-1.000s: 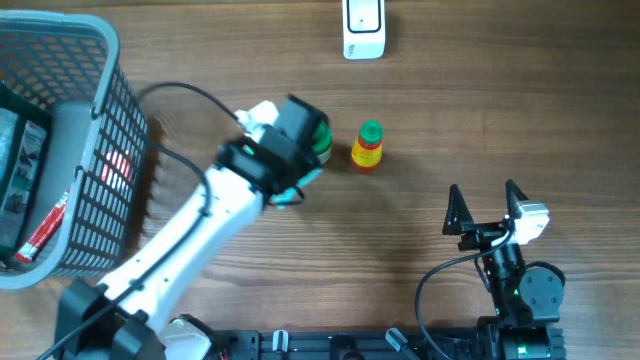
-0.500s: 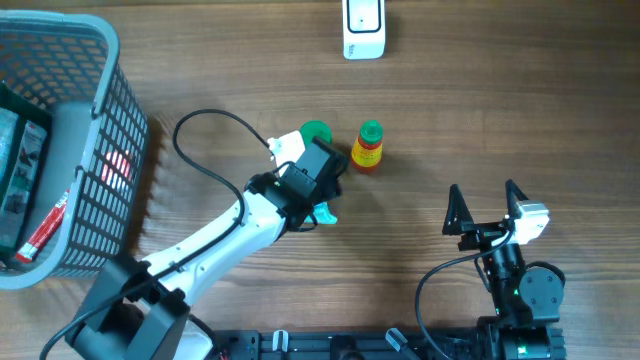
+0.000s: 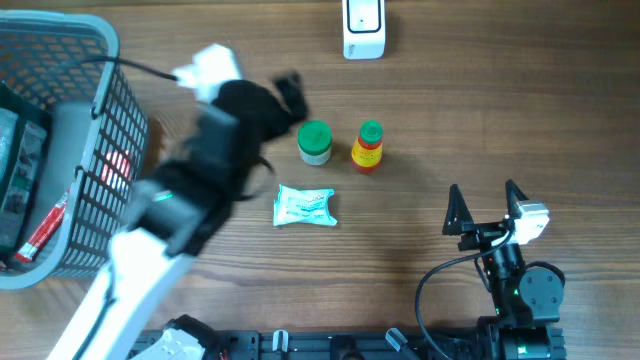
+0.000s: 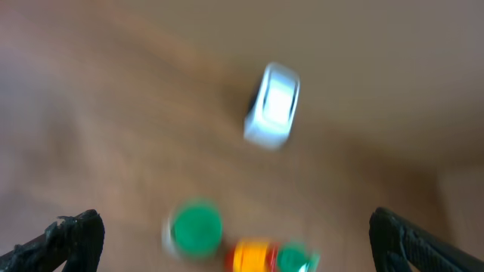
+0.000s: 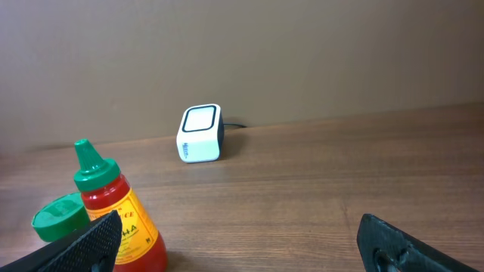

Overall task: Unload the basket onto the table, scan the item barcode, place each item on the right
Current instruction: 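Drop the wipes pack on the table below the jars, then grasp the orange tissue box in the basket with the left gripper, then place the tissue box on the table beside the wipes pack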

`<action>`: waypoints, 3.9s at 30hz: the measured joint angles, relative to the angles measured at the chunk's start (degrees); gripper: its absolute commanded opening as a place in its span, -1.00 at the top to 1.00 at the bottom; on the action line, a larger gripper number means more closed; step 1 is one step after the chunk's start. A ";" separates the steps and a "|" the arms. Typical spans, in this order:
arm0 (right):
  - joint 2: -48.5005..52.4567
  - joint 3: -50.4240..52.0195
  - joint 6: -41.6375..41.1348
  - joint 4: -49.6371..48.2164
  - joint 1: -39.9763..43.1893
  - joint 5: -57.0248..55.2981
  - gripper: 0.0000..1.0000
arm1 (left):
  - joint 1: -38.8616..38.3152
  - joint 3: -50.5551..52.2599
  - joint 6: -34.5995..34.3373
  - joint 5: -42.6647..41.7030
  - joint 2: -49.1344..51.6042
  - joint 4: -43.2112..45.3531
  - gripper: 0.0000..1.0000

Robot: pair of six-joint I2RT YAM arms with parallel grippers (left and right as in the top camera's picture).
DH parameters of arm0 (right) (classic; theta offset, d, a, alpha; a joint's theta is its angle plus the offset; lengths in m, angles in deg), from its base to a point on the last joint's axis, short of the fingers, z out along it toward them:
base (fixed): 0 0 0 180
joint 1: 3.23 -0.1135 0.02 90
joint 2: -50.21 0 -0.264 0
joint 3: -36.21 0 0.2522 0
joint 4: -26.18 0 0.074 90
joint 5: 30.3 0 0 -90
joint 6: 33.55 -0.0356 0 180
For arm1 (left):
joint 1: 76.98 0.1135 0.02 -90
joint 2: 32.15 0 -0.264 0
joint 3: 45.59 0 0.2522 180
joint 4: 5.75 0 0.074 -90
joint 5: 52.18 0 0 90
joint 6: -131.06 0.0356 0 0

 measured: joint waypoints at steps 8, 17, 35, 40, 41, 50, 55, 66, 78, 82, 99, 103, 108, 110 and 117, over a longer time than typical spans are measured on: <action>0.00 0.00 0.00 0.00 0.00 0.00 -0.99 | 24.72 -8.02 2.75 5.97 -5.33 -0.07 -1.00; 0.00 0.00 0.00 0.00 0.00 0.00 -0.99 | 52.87 -8.11 0.04 -5.40 -2.73 -3.50 -1.00; 0.00 0.00 0.00 0.00 0.00 0.00 -1.00 | 69.75 -8.31 -7.91 -31.89 30.53 -19.06 -0.80; 0.00 0.00 0.00 0.00 0.00 0.00 -0.99 | 69.18 -8.28 -8.13 -33.03 35.87 -19.71 -0.73; 0.00 0.00 0.00 0.00 0.00 0.00 -1.00 | 68.91 -8.28 -8.13 -33.07 36.59 -19.69 -0.70; 0.00 0.00 0.00 0.00 0.00 0.00 -1.00 | 65.13 -8.11 -8.66 -30.91 41.03 -18.93 -0.43; 0.00 0.00 0.00 0.00 0.00 0.00 -0.99 | 62.93 -5.31 -8.79 -29.94 41.13 -13.90 -0.40; 0.00 0.00 0.00 0.00 0.00 0.00 -0.99 | 60.61 1.99 -11.15 -24.87 39.74 -7.17 0.76; 0.00 0.00 0.00 0.00 0.00 0.00 -0.99 | 60.41 1.97 -11.76 -20.85 37.11 -11.76 0.77; 0.00 0.00 0.00 0.00 0.00 0.00 -0.99 | 61.02 -0.81 -11.76 -19.47 33.62 -16.39 0.71; 0.00 0.00 0.00 0.00 0.00 0.00 -0.99 | 46.75 -17.84 -11.80 -20.63 -3.52 -22.32 0.67; 0.00 0.00 0.00 0.00 0.00 0.00 -1.00 | 34.95 -17.59 -11.80 -20.65 -2.32 -24.79 0.74; 0.00 0.00 0.00 0.00 0.00 0.00 -0.99 | 17.84 -13.53 -12.09 -18.58 2.23 -27.02 0.75; 0.00 0.00 0.00 0.00 -0.02 0.00 -1.00 | 11.47 -10.29 -13.57 -16.39 4.66 -26.91 0.76; 0.00 0.00 0.00 0.00 0.00 0.00 -0.99 | -4.07 0.96 -19.82 -13.29 15.02 -18.93 0.72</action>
